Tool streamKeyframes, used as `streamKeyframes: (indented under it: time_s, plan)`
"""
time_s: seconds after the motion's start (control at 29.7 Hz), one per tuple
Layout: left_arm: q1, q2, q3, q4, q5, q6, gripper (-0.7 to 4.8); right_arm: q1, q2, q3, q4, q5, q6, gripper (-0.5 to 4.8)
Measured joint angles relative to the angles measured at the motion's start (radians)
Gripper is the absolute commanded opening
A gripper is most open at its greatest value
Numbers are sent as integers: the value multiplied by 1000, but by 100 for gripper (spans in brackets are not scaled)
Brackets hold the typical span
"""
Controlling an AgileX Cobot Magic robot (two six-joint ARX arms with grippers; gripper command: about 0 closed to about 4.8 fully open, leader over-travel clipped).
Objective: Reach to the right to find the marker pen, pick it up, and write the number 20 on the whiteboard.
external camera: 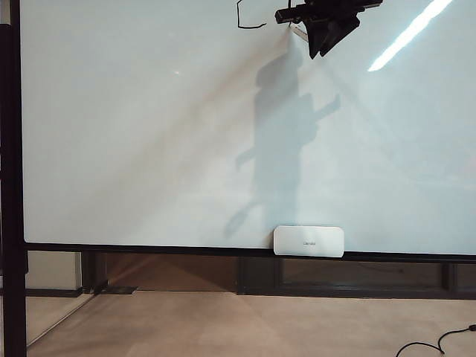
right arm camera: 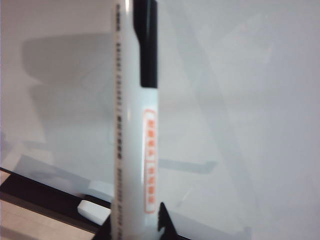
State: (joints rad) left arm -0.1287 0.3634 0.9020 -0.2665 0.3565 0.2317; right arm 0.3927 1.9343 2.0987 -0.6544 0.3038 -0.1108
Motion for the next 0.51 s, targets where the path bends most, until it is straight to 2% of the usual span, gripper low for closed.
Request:
streamKeyframes:
  time_s: [0.51]
  plan:
    - [0,0,0,0,0,1,13,4,3,-2,-43,182,-6,-2]
